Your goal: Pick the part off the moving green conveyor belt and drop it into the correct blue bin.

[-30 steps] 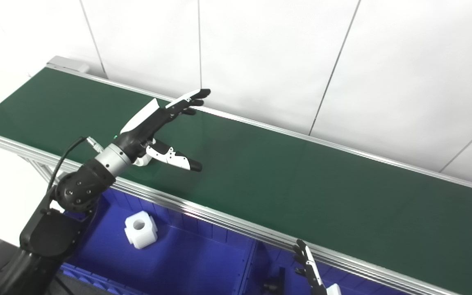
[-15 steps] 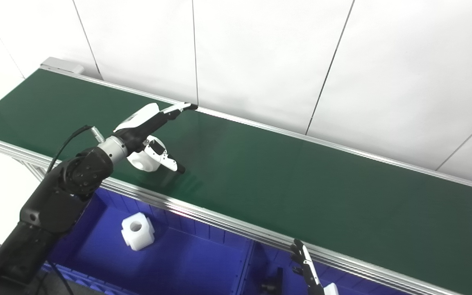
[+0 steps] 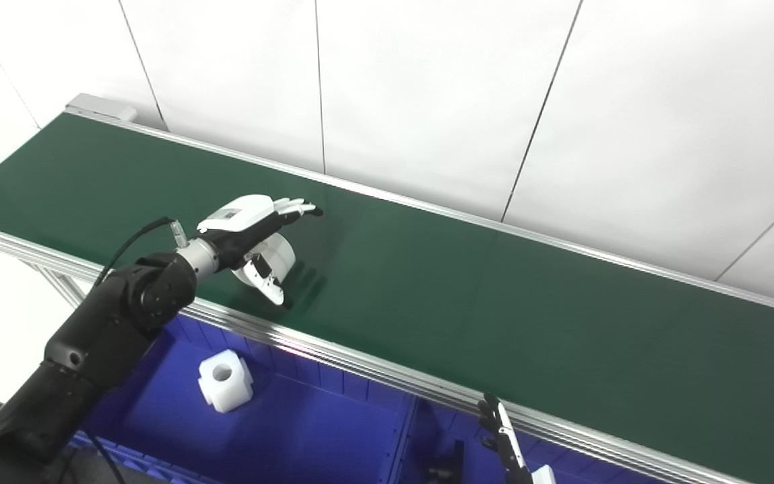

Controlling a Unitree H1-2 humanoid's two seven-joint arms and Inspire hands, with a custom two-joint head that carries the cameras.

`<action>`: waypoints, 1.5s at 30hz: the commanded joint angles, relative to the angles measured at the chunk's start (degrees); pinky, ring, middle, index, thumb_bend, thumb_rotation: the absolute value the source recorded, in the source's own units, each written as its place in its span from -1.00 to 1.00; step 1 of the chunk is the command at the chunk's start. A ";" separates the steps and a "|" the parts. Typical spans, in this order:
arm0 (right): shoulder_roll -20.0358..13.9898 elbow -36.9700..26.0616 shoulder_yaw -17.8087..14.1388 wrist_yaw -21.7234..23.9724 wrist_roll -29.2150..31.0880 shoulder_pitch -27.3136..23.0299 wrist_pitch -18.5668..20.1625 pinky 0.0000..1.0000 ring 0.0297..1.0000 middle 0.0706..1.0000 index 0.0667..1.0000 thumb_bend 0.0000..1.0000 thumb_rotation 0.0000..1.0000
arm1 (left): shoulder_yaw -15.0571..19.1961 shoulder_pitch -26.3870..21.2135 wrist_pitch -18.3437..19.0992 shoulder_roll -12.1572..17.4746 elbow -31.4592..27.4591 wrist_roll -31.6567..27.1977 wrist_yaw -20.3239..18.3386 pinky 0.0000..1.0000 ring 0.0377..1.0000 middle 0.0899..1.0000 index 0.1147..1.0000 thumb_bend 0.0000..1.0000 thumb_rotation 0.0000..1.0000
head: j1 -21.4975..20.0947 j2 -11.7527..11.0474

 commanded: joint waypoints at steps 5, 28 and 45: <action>0.38 -2.17 -0.02 0.04 0.59 0.18 -0.81 0.65 0.79 0.85 0.96 0.33 -0.12 | -1.80 -2.94 -4.46 0.14 4.17 4.65 9.54 0.69 0.70 0.72 0.57 0.45 -1.00 | 0.07 0.16; 0.80 -4.57 0.01 0.91 0.20 1.57 0.26 0.66 0.80 0.86 0.96 0.28 -0.10 | 0.56 0.89 -5.20 -5.56 -0.72 1.01 19.71 -0.34 -0.13 -0.04 -0.10 -0.06 -1.00 | -0.12 2.02; 0.77 -8.20 -0.08 2.18 0.06 2.84 2.11 0.65 0.79 0.85 0.96 0.27 -0.08 | 5.21 27.63 -13.24 -10.44 -29.67 -8.33 18.06 -0.32 -0.14 -0.06 -0.08 -0.05 -1.00 | -0.73 6.49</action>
